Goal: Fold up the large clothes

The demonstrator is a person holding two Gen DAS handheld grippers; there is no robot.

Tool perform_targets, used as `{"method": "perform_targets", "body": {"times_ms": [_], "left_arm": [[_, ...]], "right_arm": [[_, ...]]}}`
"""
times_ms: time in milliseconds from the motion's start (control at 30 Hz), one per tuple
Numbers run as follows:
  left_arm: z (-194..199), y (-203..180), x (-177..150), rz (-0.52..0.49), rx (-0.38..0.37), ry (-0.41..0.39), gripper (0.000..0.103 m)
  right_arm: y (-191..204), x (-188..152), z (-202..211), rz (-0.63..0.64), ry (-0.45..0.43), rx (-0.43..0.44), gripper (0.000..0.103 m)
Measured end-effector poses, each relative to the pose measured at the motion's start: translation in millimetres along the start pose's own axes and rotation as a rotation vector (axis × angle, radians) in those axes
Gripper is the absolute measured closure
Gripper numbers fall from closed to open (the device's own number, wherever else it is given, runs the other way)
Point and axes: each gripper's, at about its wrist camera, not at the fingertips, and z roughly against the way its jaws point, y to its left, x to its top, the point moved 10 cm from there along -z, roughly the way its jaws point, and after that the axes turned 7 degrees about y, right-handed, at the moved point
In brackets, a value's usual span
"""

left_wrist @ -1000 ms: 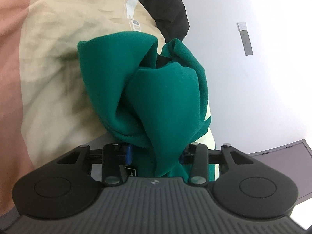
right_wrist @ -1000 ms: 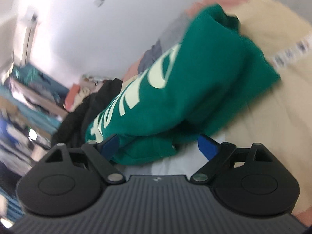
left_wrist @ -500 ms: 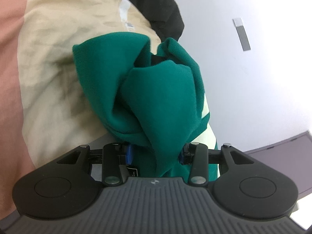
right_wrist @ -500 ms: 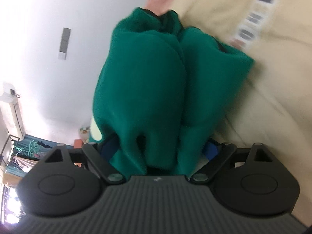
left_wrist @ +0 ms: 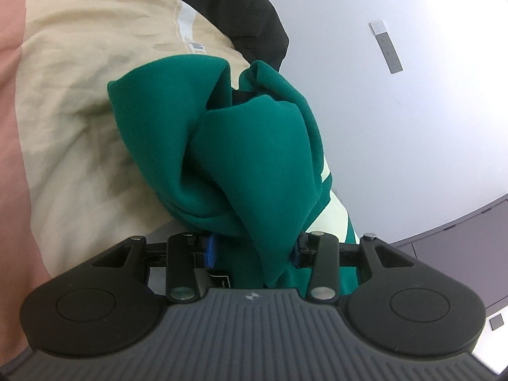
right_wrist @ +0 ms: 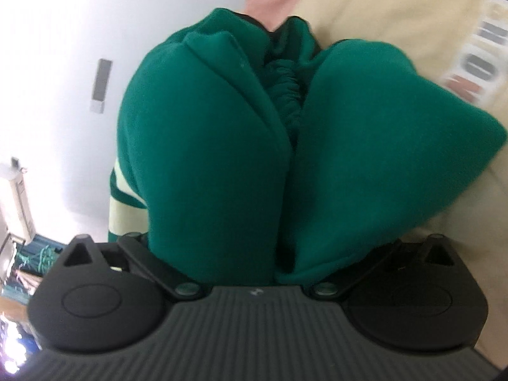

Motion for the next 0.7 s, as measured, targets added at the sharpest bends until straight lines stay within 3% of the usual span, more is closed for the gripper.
{"method": "perform_targets", "body": {"times_ms": [67,167,233,467,700], "left_arm": [[0.0,-2.4,-0.5,-0.020,0.000,-0.003,0.056],[0.1,-15.2,-3.8,-0.148,0.029,-0.021,0.060],[1.2,-21.2,-4.9,-0.199,0.036,-0.026,0.063],[13.1,-31.1,-9.3,-0.168,-0.036,0.011,0.073],[-4.1,-75.7,-50.0,-0.180,-0.097,0.076,0.077]], "right_arm": [[3.4,0.2,-2.4,0.028,0.000,0.014,0.031],[10.5,0.5,-0.4,0.077,0.002,0.028,0.050],[21.3,1.4,2.8,0.111,0.001,0.039,0.055],[54.7,7.5,25.2,0.210,0.001,0.087,0.061],[82.9,49.0,71.3,0.301,-0.053,0.105,0.061]]}}
